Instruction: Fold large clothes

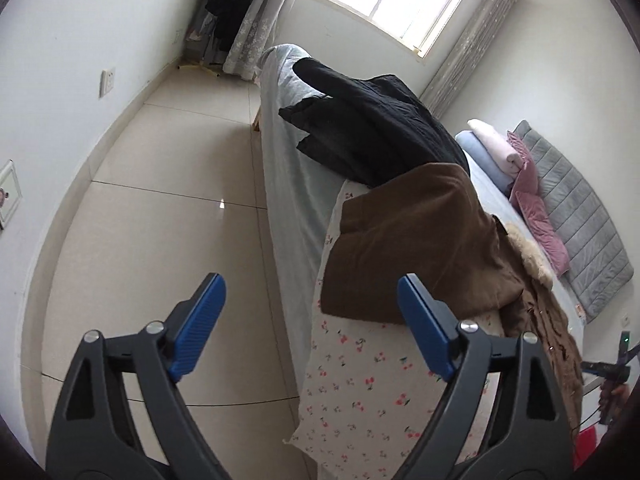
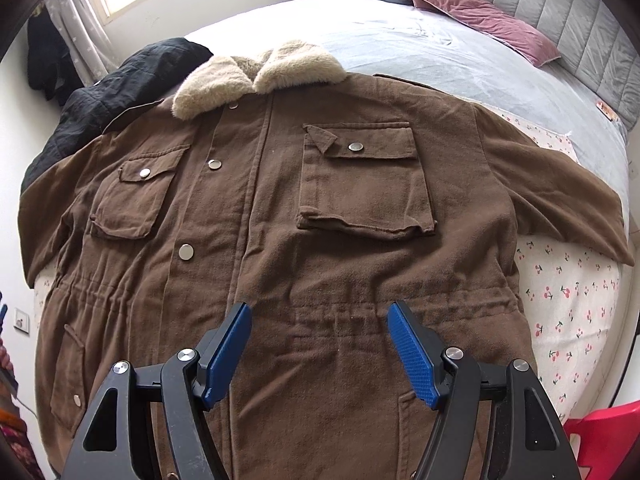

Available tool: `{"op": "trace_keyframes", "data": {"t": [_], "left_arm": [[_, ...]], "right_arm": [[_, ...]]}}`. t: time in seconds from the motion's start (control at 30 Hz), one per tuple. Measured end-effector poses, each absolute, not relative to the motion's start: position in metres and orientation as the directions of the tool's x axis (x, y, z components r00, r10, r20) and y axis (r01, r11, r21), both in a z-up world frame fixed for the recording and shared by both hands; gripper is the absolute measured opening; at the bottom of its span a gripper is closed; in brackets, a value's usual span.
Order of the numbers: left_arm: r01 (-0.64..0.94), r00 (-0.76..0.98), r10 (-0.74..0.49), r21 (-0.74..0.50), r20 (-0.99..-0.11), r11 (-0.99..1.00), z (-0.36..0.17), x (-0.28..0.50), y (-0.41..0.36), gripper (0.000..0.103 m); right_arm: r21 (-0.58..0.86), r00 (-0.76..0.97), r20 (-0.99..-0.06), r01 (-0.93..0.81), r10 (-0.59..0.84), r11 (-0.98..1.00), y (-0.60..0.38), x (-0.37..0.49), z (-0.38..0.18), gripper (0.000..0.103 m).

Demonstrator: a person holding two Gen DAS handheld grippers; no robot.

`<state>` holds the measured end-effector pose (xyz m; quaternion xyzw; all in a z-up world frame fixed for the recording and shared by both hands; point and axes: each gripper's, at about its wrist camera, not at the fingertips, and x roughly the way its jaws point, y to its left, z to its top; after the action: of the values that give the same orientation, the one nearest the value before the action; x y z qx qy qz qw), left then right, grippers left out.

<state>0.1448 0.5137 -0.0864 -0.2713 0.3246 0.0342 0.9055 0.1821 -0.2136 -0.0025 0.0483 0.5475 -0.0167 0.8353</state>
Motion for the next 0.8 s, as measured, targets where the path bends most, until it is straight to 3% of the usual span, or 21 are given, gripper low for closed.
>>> {"op": "trace_keyframes", "data": {"t": [0.2,0.3,0.33,0.4,0.43,0.47,0.57,0.7,0.8], "left_arm": [[-0.261,0.731,-0.323,-0.684,-0.601,0.681,-0.157,0.235,0.509,0.09],[-0.266,0.723,-0.431,-0.793,-0.54,0.548,-0.189,0.263,0.5,0.089],[-0.266,0.732,-0.451,-0.823,-0.511,0.502,-0.194,0.269,0.496,0.083],[-0.249,0.747,-0.476,-0.859,-0.464,0.447,-0.192,0.274,0.488,0.053],[-0.259,0.745,-0.461,-0.846,-0.482,0.467,-0.185,0.276,0.484,0.014],[-0.27,0.739,-0.434,-0.816,-0.516,0.511,-0.173,0.276,0.478,0.006],[-0.254,0.794,-0.26,-0.687,-0.55,0.681,-0.113,0.257,0.461,0.006],[-0.263,0.893,-0.001,-0.523,-0.45,0.811,-0.021,0.215,0.445,0.005],[-0.352,0.881,0.152,-0.407,-0.448,0.843,0.016,0.219,0.443,0.006]], "right_arm": [[0.047,0.39,-0.921,0.073,0.015,0.996,-0.2,0.173,-0.002,0.072],[0.038,0.381,-0.924,0.076,0.006,0.996,-0.197,0.168,-0.003,0.072],[0.033,0.379,-0.925,0.077,0.002,0.996,-0.197,0.166,-0.002,0.072],[0.024,0.373,-0.928,0.08,-0.008,0.996,-0.197,0.162,-0.004,0.072],[0.022,0.371,-0.929,0.083,-0.011,0.996,-0.198,0.16,-0.004,0.072],[0.019,0.368,-0.93,0.084,-0.013,0.996,-0.198,0.159,-0.005,0.072],[0.015,0.37,-0.929,0.096,-0.022,0.995,-0.201,0.158,-0.008,0.072],[0.043,0.371,-0.929,0.118,-0.004,0.992,-0.205,0.158,-0.015,0.072],[0.059,0.379,-0.925,0.126,0.007,0.99,-0.206,0.158,-0.018,0.072]]}}
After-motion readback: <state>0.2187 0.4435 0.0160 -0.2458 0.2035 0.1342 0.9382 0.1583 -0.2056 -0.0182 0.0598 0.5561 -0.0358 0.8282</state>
